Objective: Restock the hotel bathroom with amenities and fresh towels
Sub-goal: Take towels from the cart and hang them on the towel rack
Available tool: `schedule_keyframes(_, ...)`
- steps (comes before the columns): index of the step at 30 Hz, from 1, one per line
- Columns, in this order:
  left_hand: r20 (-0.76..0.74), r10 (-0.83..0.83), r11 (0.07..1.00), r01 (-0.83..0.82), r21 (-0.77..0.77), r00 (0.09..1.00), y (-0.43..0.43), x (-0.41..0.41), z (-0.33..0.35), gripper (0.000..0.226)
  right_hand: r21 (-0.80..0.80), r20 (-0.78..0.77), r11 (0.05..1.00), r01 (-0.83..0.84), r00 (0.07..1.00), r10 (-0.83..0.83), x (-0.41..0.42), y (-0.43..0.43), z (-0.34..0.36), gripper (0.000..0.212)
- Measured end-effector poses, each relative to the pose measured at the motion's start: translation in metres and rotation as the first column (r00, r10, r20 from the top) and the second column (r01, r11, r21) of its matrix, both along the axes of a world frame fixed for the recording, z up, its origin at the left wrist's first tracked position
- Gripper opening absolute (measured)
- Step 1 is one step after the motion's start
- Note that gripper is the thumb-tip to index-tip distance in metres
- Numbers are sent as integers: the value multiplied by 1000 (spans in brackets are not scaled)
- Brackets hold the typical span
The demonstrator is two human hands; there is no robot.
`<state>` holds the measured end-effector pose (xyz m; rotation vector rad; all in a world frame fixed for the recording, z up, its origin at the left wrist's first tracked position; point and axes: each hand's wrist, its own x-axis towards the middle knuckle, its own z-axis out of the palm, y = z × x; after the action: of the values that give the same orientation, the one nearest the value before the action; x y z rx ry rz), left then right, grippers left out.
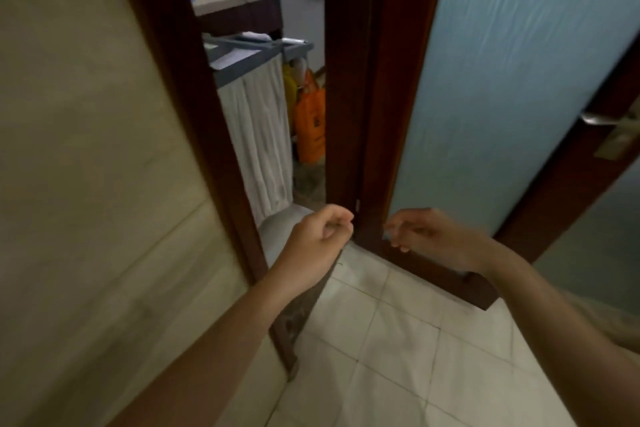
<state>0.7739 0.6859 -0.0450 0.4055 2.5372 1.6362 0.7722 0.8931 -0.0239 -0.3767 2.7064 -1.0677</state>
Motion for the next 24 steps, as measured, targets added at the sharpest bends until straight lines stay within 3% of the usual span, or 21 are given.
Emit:
schedule_keyframes(7, 47, -72, 997, 72, -8, 996, 35, -112, -13, 14, 45, 8, 990, 133, 991, -134, -80, 29, -10, 16)
schedule_keyframes(12, -85, -64, 996, 58, -69, 994, 58, -168, -23, 22, 24, 0, 985, 170, 985, -170, -143, 50, -19, 14)
schedule_keyframes(21, -24, 87, 995, -88, -47, 996, 88, -305, -27, 16, 21, 65, 1000, 5, 998, -7, -310, 72, -35, 16)
schedule_keyframes(24, 24, 171, 979, -168, -112, 985, 90, -351, -23, 12, 32, 60, 996, -82, 995, 80, -372, 81, -30, 15)
